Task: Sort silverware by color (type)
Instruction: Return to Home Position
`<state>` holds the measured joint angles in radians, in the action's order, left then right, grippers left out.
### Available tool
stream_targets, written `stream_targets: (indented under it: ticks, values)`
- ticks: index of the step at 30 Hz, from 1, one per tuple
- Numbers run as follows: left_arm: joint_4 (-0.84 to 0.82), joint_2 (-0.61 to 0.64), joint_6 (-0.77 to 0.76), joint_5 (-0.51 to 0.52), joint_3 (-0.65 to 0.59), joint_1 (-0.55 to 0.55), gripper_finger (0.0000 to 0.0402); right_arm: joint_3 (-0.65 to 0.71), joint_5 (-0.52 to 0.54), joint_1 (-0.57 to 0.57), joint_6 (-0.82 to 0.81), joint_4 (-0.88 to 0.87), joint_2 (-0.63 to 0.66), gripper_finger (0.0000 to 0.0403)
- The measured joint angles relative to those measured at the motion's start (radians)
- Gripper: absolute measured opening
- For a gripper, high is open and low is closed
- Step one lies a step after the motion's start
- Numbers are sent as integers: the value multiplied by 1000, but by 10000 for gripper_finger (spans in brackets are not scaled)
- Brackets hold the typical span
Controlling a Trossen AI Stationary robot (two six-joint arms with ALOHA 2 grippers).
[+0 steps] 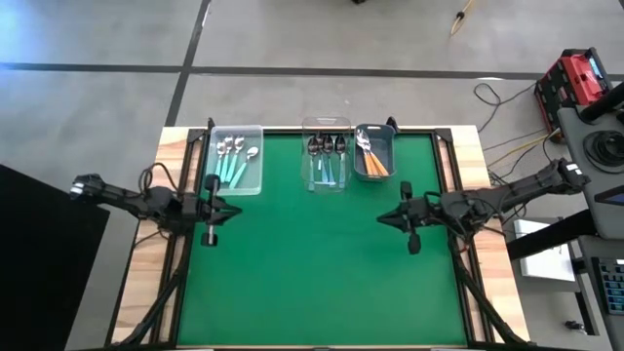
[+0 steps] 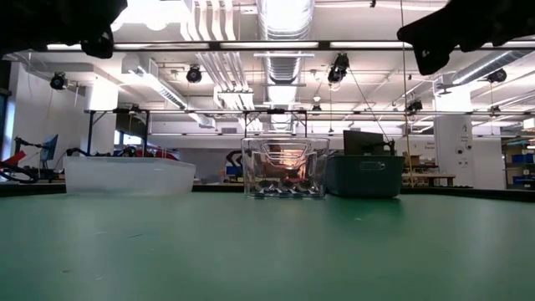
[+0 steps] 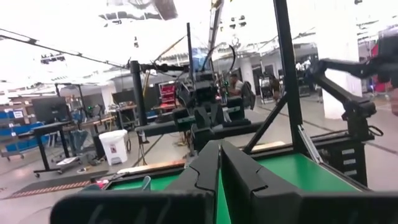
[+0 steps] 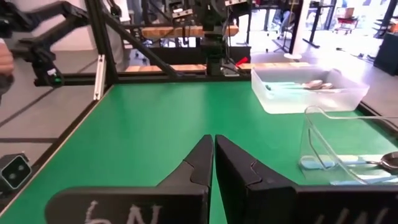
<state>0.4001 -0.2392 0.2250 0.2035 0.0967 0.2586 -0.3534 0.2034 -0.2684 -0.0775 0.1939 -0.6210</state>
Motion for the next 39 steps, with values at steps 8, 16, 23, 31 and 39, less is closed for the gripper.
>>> stream_targets:
  ticks: [8, 16, 23, 31, 39]
  values:
    - [-125, 83, 10, 46, -2, -2, 0, 103, -1, 0, 2, 14, 111, 9]
    - [-275, 212, 3, 79, -2, -9, 0, 171, -1, 1, 61, -6, 271, 9]
    - [-307, 239, -9, 97, -10, -16, 0, 174, 7, 12, 101, -163, 437, 9]
    - [-285, 240, -59, 128, -56, -25, 0, 184, 7, 14, 166, -326, 621, 9]
    - [-243, 240, -72, 181, -86, -28, 0, 243, 4, 47, 236, -334, 619, 9]
